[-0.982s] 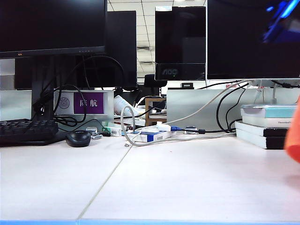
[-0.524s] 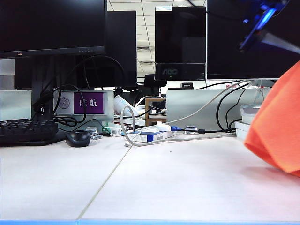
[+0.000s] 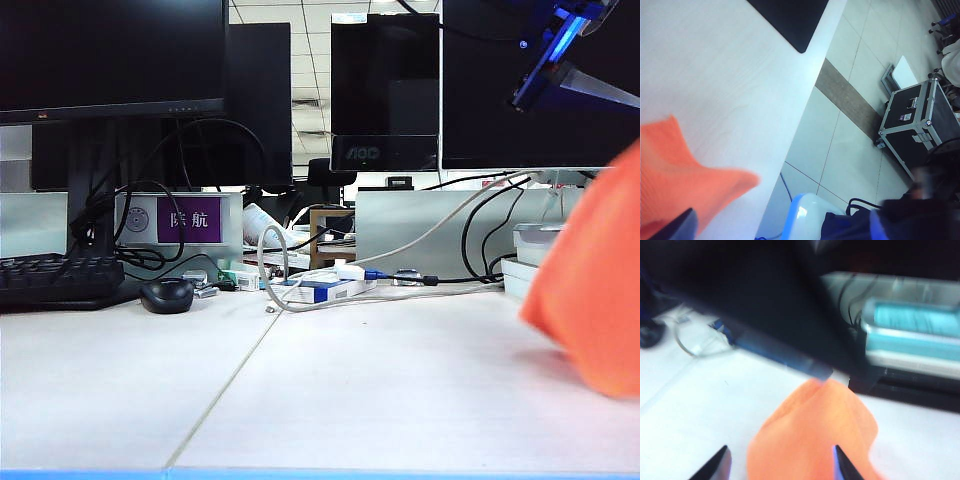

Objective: Wipe the table from left to right using the rag.

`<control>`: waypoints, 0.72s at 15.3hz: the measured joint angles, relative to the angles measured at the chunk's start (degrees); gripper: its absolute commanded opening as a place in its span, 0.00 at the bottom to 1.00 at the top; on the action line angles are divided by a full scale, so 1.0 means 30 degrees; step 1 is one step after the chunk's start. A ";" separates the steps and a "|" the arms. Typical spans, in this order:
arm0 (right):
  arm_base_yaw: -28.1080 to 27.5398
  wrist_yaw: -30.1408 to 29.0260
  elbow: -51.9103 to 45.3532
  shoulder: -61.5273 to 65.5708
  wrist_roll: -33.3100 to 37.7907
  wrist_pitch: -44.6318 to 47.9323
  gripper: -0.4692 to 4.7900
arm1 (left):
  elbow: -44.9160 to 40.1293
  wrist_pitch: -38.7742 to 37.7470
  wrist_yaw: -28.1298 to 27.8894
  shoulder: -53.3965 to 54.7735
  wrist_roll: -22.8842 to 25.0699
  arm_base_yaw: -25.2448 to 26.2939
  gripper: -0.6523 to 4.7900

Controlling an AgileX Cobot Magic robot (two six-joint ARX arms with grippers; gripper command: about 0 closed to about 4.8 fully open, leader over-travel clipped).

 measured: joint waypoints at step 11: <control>-0.0350 0.0758 -0.3162 -0.0175 0.0131 0.3920 0.21 | -0.0007 -0.0627 0.0036 -0.0233 0.0095 0.0182 0.12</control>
